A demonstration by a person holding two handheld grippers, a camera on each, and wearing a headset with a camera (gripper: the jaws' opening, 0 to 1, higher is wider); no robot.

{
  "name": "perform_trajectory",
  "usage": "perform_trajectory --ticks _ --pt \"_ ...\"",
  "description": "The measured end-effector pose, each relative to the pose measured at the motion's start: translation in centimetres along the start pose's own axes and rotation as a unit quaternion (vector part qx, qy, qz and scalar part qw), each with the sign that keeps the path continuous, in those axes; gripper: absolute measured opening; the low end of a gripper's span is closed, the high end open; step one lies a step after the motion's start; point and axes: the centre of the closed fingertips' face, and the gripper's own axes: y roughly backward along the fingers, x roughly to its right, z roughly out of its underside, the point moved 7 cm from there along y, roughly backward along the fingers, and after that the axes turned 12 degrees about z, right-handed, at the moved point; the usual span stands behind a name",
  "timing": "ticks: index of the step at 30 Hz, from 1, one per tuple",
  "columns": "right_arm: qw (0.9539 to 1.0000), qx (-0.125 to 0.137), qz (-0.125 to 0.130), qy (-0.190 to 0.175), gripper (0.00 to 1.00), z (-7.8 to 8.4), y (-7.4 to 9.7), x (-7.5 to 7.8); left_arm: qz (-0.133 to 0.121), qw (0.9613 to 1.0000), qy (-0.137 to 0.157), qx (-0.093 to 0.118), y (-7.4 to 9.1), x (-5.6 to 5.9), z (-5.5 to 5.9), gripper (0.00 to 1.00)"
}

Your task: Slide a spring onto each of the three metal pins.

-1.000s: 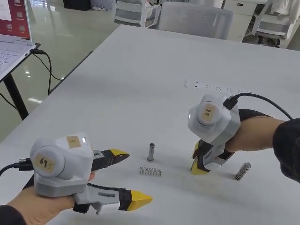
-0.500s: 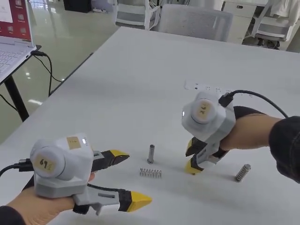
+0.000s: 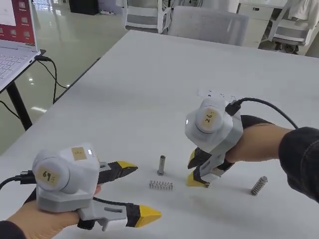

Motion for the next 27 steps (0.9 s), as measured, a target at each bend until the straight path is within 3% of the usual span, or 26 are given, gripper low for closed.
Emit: perform_trajectory --ticks 27 --pt "0.9997 0.017 -0.013 0.013 0.20 -2.0 -2.6 -1.7 -0.004 1.0000 0.004 -0.002 0.1 -0.1 0.3 0.65"
